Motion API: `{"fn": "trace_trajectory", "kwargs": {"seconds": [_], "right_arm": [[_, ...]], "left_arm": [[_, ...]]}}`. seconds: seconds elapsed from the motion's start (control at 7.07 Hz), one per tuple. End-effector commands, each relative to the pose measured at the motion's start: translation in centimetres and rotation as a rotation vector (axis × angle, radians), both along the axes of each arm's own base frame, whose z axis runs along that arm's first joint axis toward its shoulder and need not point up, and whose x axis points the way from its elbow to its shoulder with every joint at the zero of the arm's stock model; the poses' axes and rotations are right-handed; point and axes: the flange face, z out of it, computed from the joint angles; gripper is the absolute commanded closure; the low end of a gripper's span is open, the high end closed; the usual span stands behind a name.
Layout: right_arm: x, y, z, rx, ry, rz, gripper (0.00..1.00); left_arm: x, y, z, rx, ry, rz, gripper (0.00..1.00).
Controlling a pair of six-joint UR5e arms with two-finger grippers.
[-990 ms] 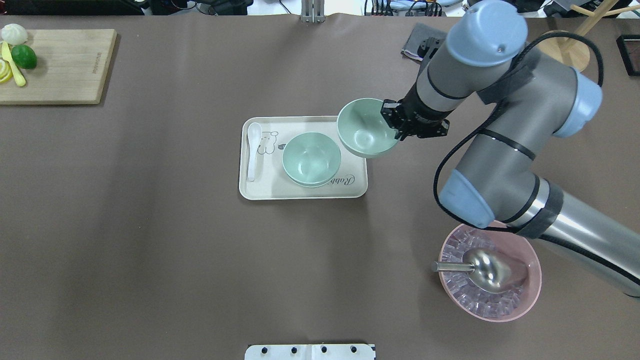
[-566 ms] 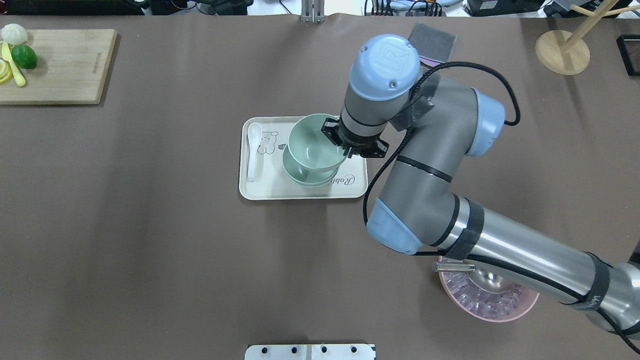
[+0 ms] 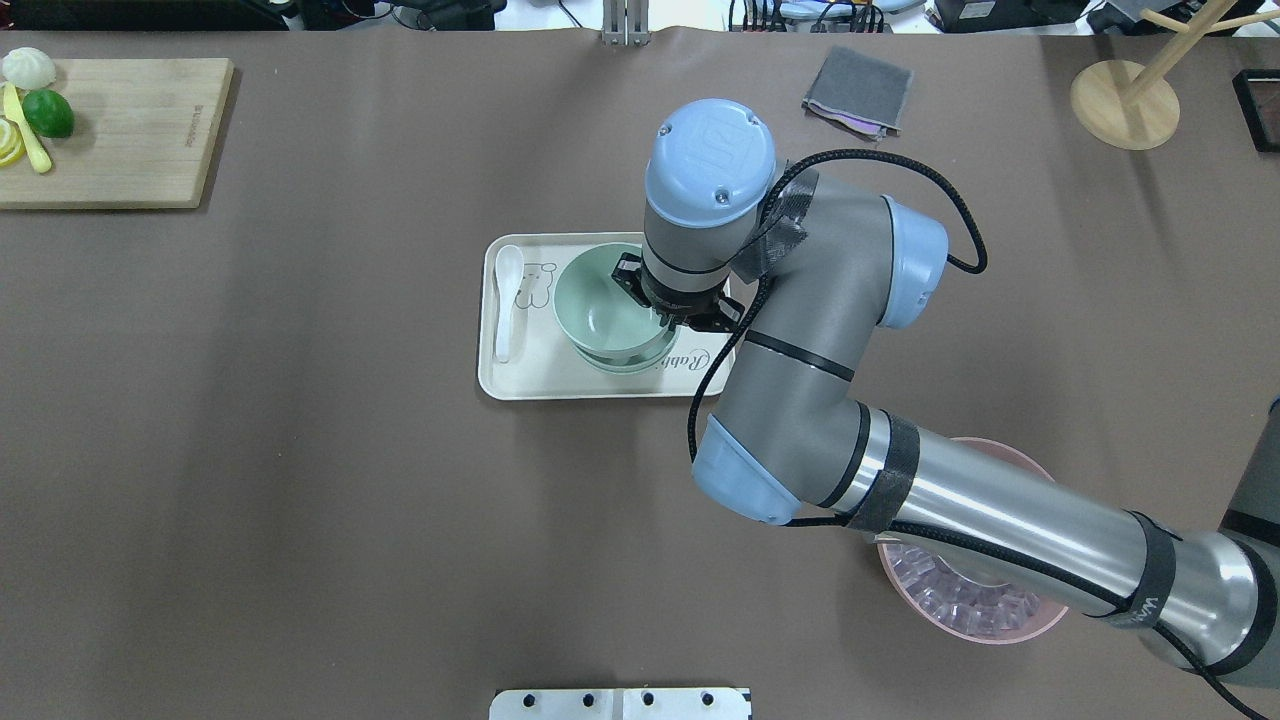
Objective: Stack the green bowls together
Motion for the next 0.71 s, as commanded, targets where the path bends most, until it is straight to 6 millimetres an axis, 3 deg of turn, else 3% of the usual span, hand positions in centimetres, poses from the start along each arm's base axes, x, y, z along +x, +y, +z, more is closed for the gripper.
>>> {"fn": "trace_trajectory", "kwargs": {"seconds": [0.0, 0.57], "right_arm": [[-0.23, -0.06, 0.72, 0.008, 0.017, 0.004, 1.0], [-1.08, -0.83, 1.4, 0.026, -0.004, 0.015, 1.0]], "left_arm": [[0.01, 0.03, 0.06, 0.005, -0.001, 0.0, 0.01], [0.01, 0.02, -0.01, 0.006, -0.001, -0.001, 0.01]]}}
